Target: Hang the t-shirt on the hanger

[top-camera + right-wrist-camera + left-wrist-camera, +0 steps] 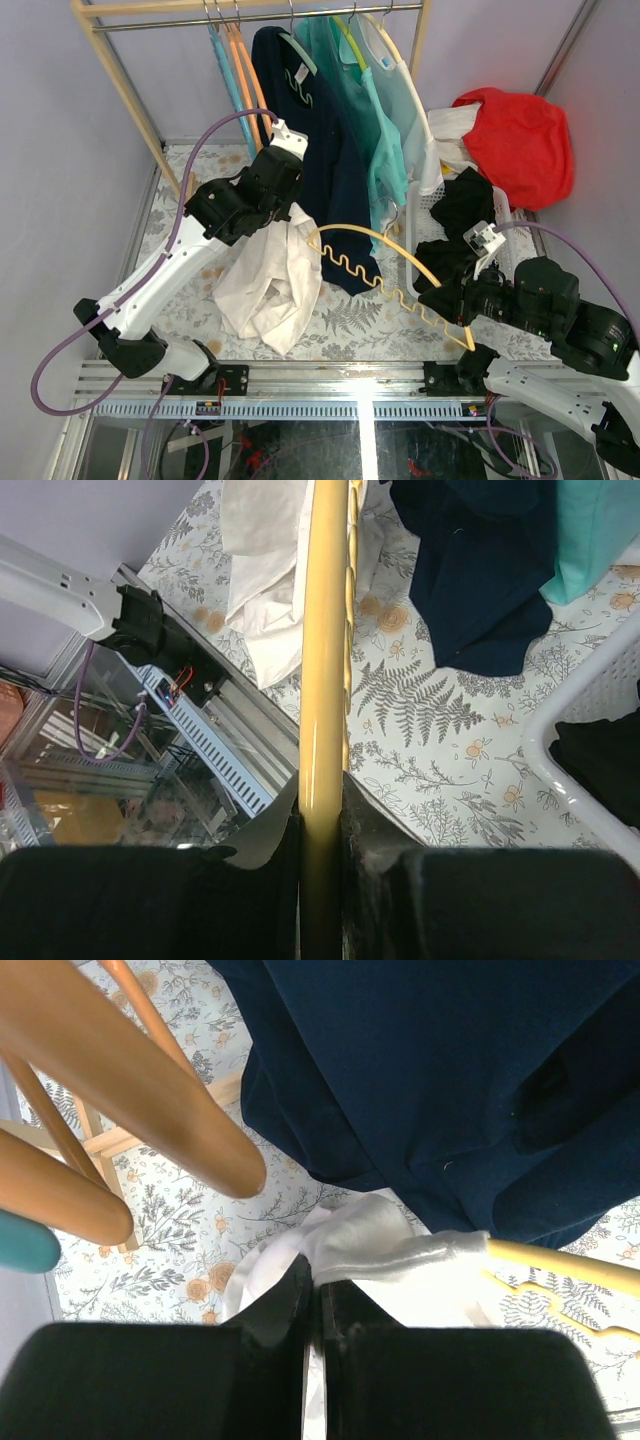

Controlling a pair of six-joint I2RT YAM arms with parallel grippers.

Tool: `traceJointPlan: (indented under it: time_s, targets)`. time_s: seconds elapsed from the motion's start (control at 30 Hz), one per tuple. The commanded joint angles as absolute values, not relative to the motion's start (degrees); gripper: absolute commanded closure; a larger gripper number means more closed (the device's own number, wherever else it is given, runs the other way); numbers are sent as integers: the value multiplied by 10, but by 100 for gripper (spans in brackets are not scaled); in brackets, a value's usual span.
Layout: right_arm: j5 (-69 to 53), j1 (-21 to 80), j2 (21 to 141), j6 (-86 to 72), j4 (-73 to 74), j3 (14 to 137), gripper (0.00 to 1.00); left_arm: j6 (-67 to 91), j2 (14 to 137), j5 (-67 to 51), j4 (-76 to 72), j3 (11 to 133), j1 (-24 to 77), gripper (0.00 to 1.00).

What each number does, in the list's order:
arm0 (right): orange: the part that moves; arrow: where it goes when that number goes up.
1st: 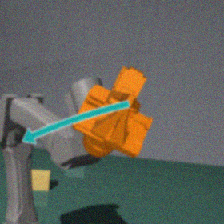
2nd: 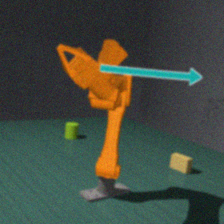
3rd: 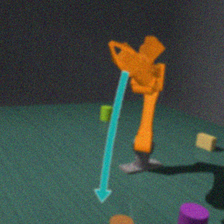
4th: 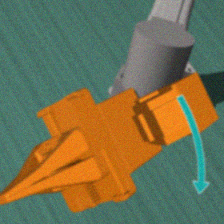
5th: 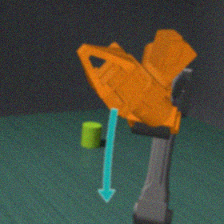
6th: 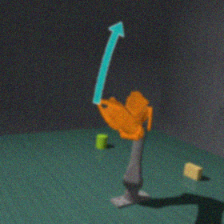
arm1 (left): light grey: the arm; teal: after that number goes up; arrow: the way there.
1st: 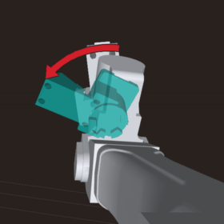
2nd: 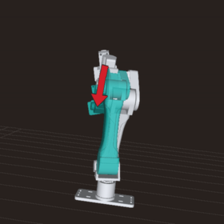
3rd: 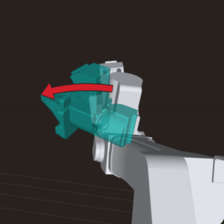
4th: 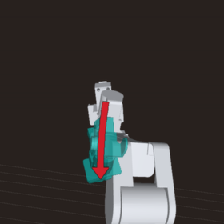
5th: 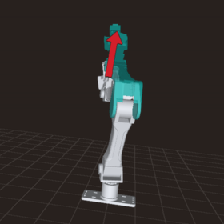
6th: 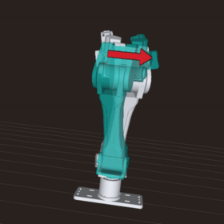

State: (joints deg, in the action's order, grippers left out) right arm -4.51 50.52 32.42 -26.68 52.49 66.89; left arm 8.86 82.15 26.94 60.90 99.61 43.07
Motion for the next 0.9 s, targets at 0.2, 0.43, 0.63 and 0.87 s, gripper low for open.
traceJointPlan:
  time_s: [0.2, 0.43, 0.63, 0.87]
  targets:
    - [-97, 507, 295, -265, 419, 632, 100, 76, 818, 255, 610, 1034, 427, 100]
    - [-103, 507, 274, -286, 350, 592, 100, 77, 818, 255, 631, 1057, 427, 100]
    - [-82, 507, 249, -294, 301, 565, 100, 76, 818, 256, 643, 1078, 427, 100]
    - [-77, 507, 220, -302, 261, 545, 100, 81, 823, 256, 651, 1091, 427, 100]
